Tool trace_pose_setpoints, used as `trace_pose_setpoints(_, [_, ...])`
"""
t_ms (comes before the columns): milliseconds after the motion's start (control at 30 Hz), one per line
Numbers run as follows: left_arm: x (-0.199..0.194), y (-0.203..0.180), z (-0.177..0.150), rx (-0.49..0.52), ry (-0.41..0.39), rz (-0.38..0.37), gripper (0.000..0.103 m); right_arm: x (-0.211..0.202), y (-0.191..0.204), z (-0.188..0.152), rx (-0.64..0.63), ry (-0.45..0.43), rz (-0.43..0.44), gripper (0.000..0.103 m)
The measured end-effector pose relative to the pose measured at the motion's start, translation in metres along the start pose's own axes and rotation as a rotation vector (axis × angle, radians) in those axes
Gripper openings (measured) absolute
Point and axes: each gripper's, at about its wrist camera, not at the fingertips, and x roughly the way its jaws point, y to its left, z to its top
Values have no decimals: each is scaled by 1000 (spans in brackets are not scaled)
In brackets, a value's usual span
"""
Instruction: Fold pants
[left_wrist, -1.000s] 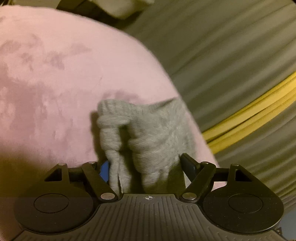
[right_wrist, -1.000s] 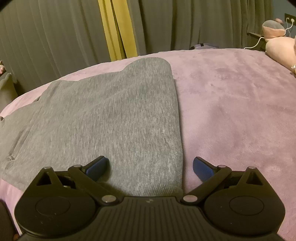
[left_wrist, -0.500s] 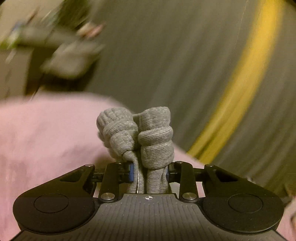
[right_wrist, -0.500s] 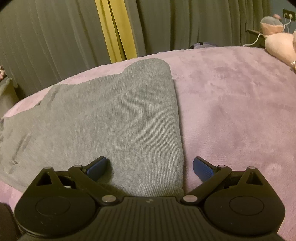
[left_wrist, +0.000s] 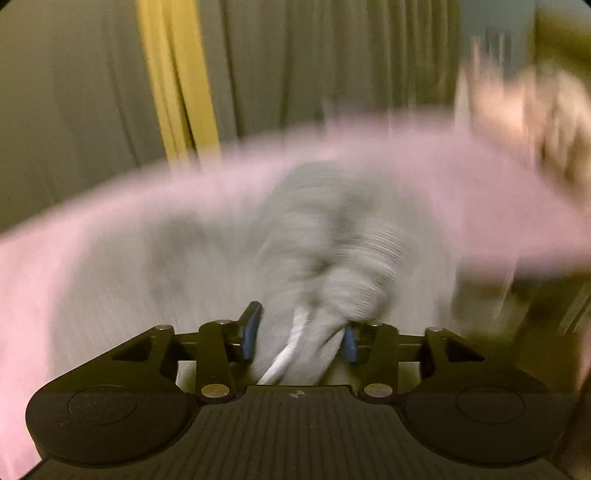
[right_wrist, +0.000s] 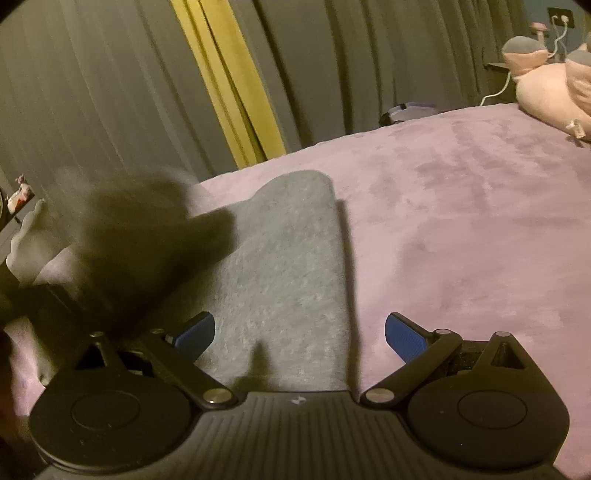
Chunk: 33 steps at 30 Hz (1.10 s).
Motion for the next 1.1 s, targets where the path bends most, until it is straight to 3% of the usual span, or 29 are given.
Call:
trace_pose_setpoints(33, [1,-7,-6,35,12,19,50,-3,-1,1,7,1,3,99])
trace_pose_setpoints(67, [-9,-12,-10,72,-29,38,54,-5,-2,2,14,2,9,99])
trace_pose_setpoints(133, [-30,-3,-9,63,-62,19,67,-9,-2,5,36,3,37,99])
trace_pose_setpoints(167, [-42,9,-8,9,-65,-11,76,-9,-2,7,49,7,53,99])
trace_pose_setpoints(200, [-55,18,-9,-47,-79,-43,92,-9,0,9,59,12,78,99])
trace_pose_setpoints(233, [-67,39,-12,-131,-111,-71,96,-10,5,11,71,15,114,99])
trace_pose_setpoints(333, [-91,85,-17,-340,-142,-55,95,-2,19,20,93,44,204,98])
trace_pose_setpoints(467, [-106,152,-19,-549,-121,143,95,29,21,27,212,157,300,94])
trace_pose_setpoints(533, [-108,177,-27,-620,-104,198,95,47,16,26,279,212,302,84])
trace_pose_setpoints(633, [-100,198,-41,-701,-56,205,95,71,5,23,388,274,319,70])
trace_pose_setpoints(700, [-88,203,-47,-719,-16,203,95,83,0,23,455,294,358,61])
trace_pose_setpoints(800, [-71,200,-61,-701,20,207,95,97,-1,26,504,323,399,56])
trace_pose_setpoints(933, [-66,192,-73,-711,8,172,95,114,0,25,554,371,460,57])
trace_pose_setpoints(1033, [-68,190,-75,-717,2,183,95,120,10,25,549,382,441,56])
trace_pose_setpoints(1100, [-68,190,-76,-722,12,192,95,117,27,31,468,359,401,48])
